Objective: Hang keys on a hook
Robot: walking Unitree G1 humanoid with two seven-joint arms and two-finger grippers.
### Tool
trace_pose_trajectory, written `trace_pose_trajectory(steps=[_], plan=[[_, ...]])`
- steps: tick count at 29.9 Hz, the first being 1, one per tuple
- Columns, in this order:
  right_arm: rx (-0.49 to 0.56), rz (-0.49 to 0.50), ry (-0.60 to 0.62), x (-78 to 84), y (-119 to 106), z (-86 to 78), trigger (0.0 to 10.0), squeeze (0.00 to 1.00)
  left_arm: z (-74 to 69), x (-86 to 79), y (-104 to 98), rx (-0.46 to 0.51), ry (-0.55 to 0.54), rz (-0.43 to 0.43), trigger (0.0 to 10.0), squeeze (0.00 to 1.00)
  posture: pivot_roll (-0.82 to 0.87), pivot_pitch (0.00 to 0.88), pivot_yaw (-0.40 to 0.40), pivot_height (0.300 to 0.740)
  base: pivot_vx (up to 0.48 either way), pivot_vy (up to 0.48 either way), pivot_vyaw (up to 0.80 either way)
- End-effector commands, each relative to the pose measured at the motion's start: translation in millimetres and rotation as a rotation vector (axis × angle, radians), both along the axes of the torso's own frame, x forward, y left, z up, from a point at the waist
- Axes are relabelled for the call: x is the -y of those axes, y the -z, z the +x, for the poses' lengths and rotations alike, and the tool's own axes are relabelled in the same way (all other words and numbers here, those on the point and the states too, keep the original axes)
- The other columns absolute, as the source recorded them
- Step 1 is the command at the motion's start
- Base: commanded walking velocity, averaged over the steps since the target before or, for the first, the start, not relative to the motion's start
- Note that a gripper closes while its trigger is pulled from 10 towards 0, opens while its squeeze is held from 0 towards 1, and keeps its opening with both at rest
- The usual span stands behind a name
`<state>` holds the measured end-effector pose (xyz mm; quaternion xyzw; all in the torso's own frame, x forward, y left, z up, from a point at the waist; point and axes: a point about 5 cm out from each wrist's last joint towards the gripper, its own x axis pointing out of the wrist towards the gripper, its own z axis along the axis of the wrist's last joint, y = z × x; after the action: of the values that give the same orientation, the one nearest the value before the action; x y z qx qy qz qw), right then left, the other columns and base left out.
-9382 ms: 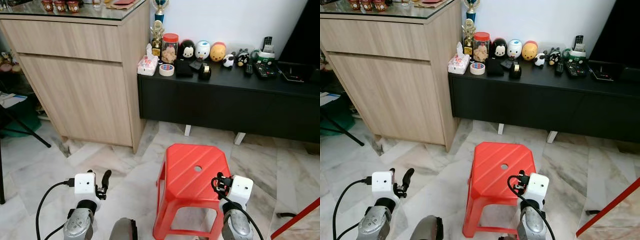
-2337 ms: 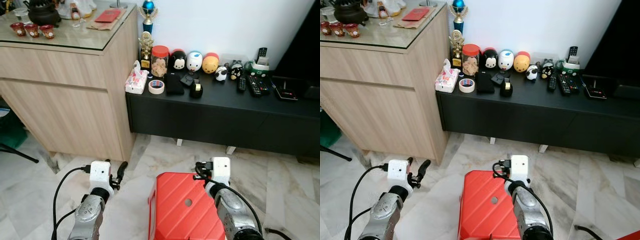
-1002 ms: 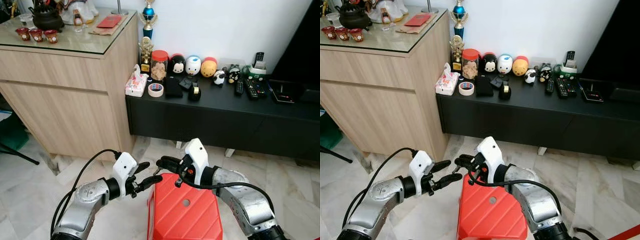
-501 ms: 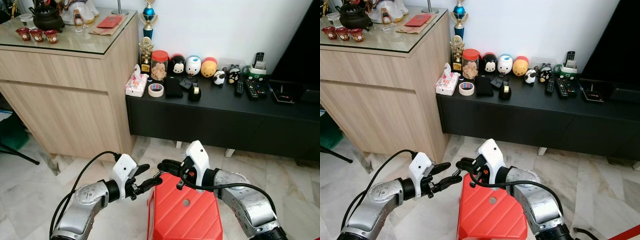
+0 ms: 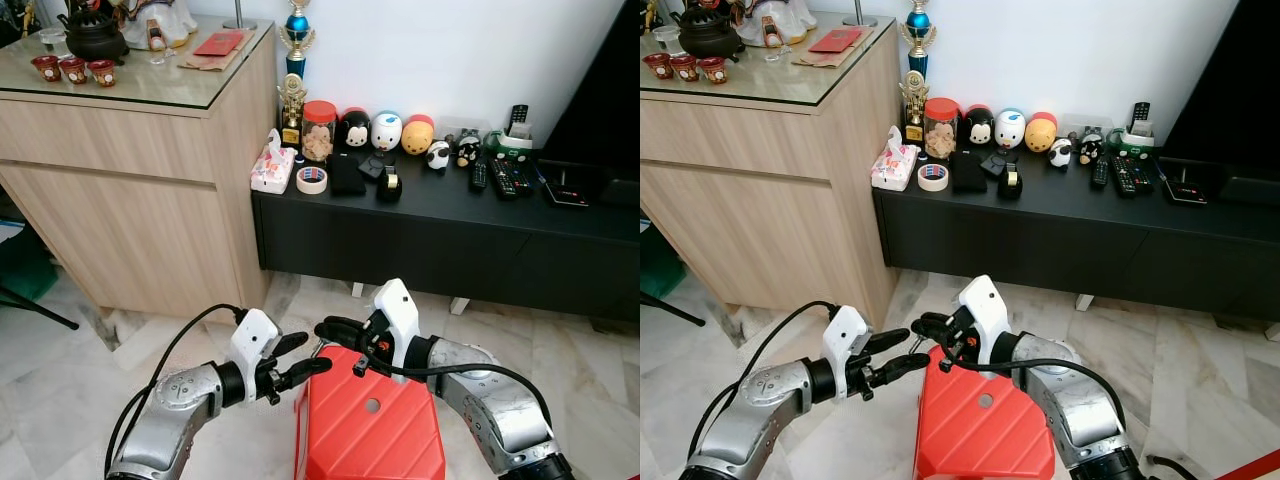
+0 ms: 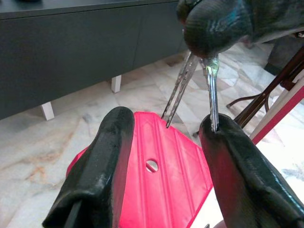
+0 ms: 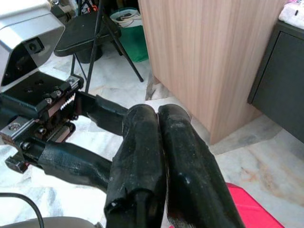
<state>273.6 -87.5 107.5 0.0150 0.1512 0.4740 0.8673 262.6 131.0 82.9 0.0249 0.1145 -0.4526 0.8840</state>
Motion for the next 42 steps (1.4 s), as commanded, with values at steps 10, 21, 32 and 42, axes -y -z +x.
trace_pose_trajectory(steps=[10, 21, 32, 42], plan=[[-0.035, 0.018, -0.006, -1.9, 2, -1.6, 10.0, 0.0, 6.3, 6.1, -11, 0.065, -0.057, -0.075, 0.0, 0.0, 0.06, 0.011, -0.079, 0.74, 0.0, 0.0, 0.0], [-0.042, 0.025, -0.006, -2.2, 2, -1.5, 10.0, 0.0, 7.2, 1.6, -9, 0.073, -0.085, -0.066, 0.0, 0.0, 0.06, 0.013, -0.079, 0.74, 0.0, 0.0, 0.0], [-0.048, 0.002, 0.004, 2.4, 4, 0.1, 10.0, 0.0, 4.5, -6.6, -4, 0.068, -0.091, -0.025, 0.0, 0.0, 0.06, 0.021, -0.078, 0.74, 0.0, 0.0, 0.0], [-0.051, 0.002, 0.007, 2.5, 5, 0.3, 10.0, 0.0, 4.6, -5.8, -5, 0.084, -0.086, -0.034, 0.0, 0.0, 0.06, 0.021, -0.077, 0.74, 0.0, 0.0, 0.0]])
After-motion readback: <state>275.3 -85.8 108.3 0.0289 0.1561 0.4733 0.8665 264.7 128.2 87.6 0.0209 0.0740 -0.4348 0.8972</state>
